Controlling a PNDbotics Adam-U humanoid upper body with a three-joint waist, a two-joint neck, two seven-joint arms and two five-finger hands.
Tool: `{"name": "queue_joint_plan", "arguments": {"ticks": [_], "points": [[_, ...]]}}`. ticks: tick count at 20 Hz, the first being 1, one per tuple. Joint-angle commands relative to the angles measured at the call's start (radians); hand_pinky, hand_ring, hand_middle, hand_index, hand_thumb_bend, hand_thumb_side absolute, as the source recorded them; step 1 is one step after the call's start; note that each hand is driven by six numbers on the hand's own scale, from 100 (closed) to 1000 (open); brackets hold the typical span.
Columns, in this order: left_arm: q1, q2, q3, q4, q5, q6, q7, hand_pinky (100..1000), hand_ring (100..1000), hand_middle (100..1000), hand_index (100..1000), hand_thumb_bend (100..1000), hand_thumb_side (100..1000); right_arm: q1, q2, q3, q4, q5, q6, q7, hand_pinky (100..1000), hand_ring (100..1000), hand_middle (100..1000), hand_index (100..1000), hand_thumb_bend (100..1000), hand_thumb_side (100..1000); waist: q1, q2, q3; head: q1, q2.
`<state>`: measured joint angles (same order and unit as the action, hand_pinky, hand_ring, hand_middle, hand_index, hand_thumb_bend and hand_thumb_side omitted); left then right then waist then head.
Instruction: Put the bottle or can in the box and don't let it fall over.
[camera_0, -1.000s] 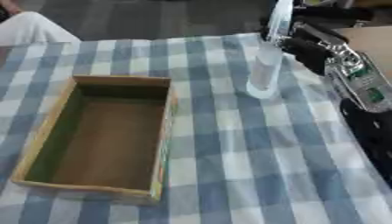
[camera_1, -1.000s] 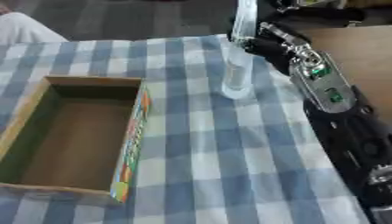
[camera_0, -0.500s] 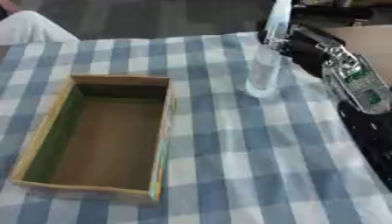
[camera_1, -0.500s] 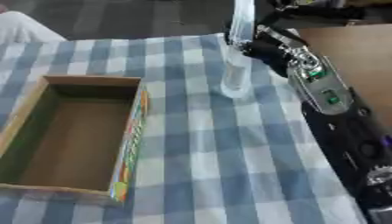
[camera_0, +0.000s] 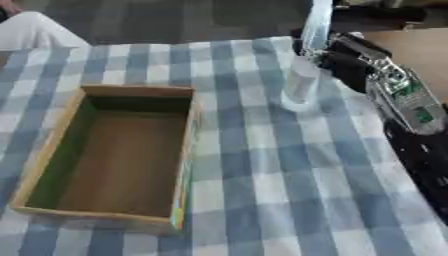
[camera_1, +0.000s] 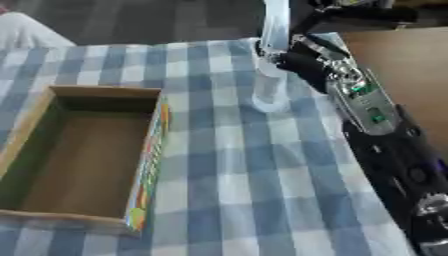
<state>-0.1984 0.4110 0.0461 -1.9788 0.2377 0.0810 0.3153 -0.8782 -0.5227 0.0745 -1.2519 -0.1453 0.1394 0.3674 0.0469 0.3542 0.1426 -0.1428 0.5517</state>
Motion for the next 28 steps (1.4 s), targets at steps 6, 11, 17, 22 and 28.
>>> {"name": "queue_joint_plan", "arguments": {"ticks": [6, 11, 17, 22, 28], "points": [[-0.005, 0.009, 0.007, -0.019, -0.005, -0.001, -0.003, 461, 671, 680, 697, 100, 746, -0.009, -0.010, -0.012, 0.011, 0.002, 0.008, -0.018, 1000, 1000, 1000, 896, 100, 446, 0.003, -0.011, 0.001, -0.003, -0.010], [-0.004, 0.007, 0.006, -0.018, -0.005, 0.000, -0.004, 461, 671, 680, 696, 100, 747, -0.004, -0.007, -0.014, 0.028, 0.006, 0.006, -0.024, 1000, 1000, 1000, 891, 100, 443, 0.004, -0.008, 0.002, -0.004, -0.013], [-0.005, 0.006, 0.006, -0.018, -0.006, 0.001, -0.006, 461, 670, 680, 696, 100, 747, -0.002, -0.003, -0.013, 0.035, 0.009, -0.001, -0.021, 1000, 1000, 1000, 876, 100, 432, 0.005, -0.007, 0.002, -0.004, -0.013], [-0.006, 0.005, 0.006, -0.018, -0.006, 0.002, -0.008, 461, 671, 681, 696, 100, 748, 0.003, 0.002, -0.014, 0.041, 0.005, 0.001, -0.023, 1000, 1000, 1000, 846, 100, 424, 0.005, -0.006, 0.004, -0.005, -0.014], [-0.008, 0.005, 0.006, -0.019, -0.003, 0.000, -0.009, 462, 670, 681, 696, 100, 745, 0.002, 0.003, -0.018, 0.050, 0.005, 0.013, -0.055, 1000, 1000, 1000, 768, 100, 394, 0.004, -0.006, 0.006, -0.006, -0.015]]}}
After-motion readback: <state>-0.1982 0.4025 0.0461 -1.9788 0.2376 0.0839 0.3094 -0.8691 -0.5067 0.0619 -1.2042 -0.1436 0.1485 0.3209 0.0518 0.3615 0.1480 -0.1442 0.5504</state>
